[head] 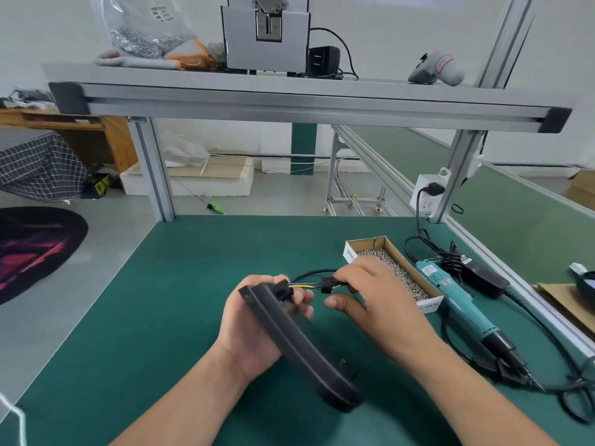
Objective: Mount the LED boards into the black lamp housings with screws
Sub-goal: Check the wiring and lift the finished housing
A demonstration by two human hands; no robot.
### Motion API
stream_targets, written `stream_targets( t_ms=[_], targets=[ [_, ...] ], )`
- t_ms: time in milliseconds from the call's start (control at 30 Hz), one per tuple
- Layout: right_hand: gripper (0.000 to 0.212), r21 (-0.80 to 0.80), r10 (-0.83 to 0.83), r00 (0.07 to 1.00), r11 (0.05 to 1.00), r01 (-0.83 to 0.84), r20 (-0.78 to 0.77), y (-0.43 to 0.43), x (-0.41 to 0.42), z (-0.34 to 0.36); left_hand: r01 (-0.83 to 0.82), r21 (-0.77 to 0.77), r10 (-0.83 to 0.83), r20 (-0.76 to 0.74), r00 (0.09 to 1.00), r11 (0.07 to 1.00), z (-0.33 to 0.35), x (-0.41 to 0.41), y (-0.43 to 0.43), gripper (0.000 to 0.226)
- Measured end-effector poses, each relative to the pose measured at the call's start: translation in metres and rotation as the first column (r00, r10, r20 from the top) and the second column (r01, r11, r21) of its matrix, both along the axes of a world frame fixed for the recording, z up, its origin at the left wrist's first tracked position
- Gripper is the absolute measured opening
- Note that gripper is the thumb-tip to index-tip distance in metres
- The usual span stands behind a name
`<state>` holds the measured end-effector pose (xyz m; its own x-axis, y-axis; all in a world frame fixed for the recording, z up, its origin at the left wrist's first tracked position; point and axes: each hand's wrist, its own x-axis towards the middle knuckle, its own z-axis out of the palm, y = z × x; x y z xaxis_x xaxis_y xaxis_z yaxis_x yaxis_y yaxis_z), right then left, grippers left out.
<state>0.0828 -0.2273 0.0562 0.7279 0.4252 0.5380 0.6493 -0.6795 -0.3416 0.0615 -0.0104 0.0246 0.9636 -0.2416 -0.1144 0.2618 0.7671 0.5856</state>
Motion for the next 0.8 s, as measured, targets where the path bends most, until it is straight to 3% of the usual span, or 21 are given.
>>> stream_targets(
  t_ms=[100,167,233,333,400,500,667,800],
  targets=[
    [0.033,0.015,0.136,0.989,0.991,-0.136,-0.060,0.002,-0.006,0.000,-0.027,-0.098,0.025,-0.024,0.999,0.995,0.000,0.003,0.001,0.010],
    [0.023,0.045,0.144,0.989,0.988,-0.145,0.007,0.004,-0.006,0.000,-0.048,-0.113,0.042,-0.054,0.998,0.992,-0.002,0.007,0.001,0.013],
    [0.016,0.075,0.092,0.991,0.992,-0.099,0.096,0.004,-0.002,0.000,-0.049,-0.001,0.049,-0.050,0.998,0.999,-0.004,0.017,0.000,0.020],
    [0.013,0.063,0.046,0.987,0.996,-0.057,0.155,-0.005,0.005,0.001,-0.022,0.309,0.026,-0.009,1.000,0.951,-0.005,0.024,-0.001,0.032],
    [0.013,0.000,0.035,0.986,0.999,-0.036,0.163,-0.011,0.008,-0.001,0.015,0.406,-0.040,0.053,0.998,0.914,-0.008,0.016,0.003,0.017],
    [0.014,-0.045,0.006,0.985,0.999,0.002,0.171,-0.015,0.012,-0.002,0.098,0.423,-0.156,0.107,0.982,0.901,-0.011,0.007,0.012,0.026],
    [0.013,0.007,-0.058,0.972,0.998,0.058,0.226,-0.016,0.012,0.000,0.113,0.439,-0.157,0.066,0.985,0.891,0.000,0.002,0.017,0.044],
    [0.011,0.023,-0.070,0.966,0.998,0.067,0.249,-0.011,0.008,-0.003,0.105,0.404,-0.180,0.154,0.972,0.909,0.002,0.000,0.013,0.048]
  ],
)
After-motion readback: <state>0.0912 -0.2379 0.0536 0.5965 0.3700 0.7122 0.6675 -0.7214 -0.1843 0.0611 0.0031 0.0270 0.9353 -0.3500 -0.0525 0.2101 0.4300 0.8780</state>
